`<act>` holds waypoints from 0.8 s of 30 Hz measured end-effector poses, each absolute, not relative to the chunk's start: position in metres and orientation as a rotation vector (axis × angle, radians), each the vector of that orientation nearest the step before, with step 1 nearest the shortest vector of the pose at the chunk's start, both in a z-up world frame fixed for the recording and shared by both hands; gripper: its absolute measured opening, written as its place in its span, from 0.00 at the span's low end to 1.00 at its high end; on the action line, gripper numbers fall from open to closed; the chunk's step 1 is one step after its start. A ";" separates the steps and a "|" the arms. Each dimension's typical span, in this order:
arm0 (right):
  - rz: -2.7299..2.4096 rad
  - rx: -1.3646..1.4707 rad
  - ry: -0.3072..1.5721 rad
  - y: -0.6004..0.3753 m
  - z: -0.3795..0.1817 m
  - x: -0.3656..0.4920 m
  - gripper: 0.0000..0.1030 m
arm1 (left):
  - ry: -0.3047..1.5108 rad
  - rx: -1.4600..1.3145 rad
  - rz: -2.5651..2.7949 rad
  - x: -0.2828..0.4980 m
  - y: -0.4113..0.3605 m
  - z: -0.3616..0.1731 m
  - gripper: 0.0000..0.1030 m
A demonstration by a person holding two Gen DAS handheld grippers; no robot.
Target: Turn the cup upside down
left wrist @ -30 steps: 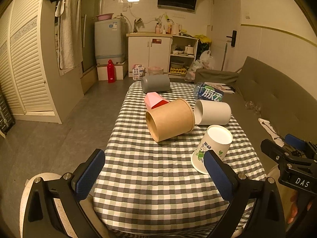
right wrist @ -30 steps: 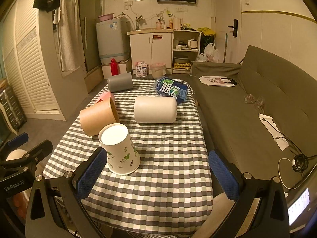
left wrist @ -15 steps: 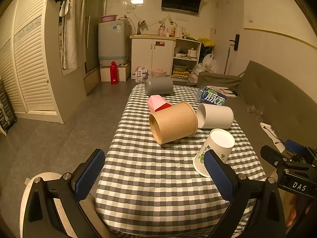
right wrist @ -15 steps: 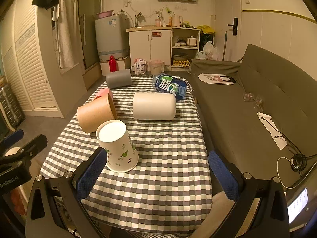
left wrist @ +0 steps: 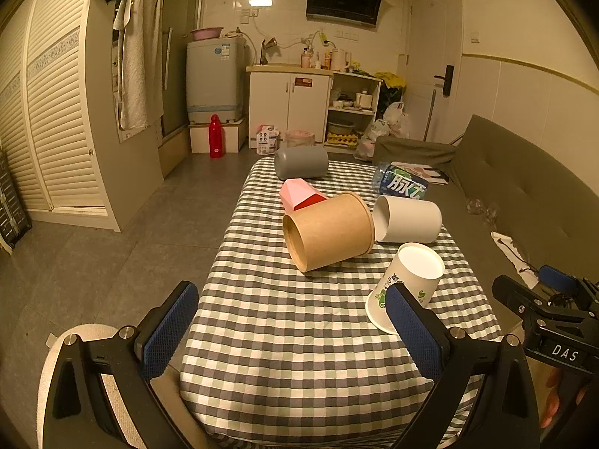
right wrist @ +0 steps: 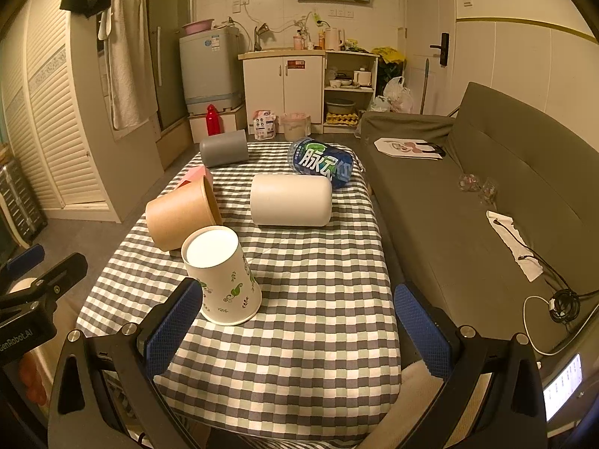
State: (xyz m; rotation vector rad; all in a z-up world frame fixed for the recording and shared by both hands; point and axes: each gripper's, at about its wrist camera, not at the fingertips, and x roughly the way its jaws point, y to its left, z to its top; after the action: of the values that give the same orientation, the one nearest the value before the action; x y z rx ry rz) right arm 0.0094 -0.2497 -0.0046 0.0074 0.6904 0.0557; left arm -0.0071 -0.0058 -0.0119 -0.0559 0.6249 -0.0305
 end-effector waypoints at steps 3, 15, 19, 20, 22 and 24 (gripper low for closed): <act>0.055 0.007 0.690 -0.250 -0.005 0.009 1.00 | 0.626 -0.056 -0.031 -0.007 -0.006 -0.012 1.00; 0.054 0.007 0.697 -0.251 -0.008 0.010 1.00 | 0.630 -0.056 -0.029 -0.007 -0.006 -0.013 1.00; 0.055 0.006 0.699 -0.251 -0.009 0.009 1.00 | 0.631 -0.057 -0.029 -0.007 -0.006 -0.013 1.00; 0.055 0.007 0.699 -0.250 -0.009 0.010 1.00 | 0.630 -0.057 -0.028 -0.007 -0.006 -0.013 1.00; 0.055 0.006 0.698 -0.250 -0.009 0.010 1.00 | 0.631 -0.057 -0.028 -0.007 -0.006 -0.013 1.00; 0.055 0.006 0.699 -0.250 -0.009 0.010 1.00 | 0.631 -0.056 -0.026 -0.007 -0.005 -0.013 1.00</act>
State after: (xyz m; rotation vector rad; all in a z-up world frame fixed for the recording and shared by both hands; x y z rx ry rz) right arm 0.0097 -0.2502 -0.0085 0.0061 0.6989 0.0554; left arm -0.0067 -0.0053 -0.0130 -0.0559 0.6311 -0.0263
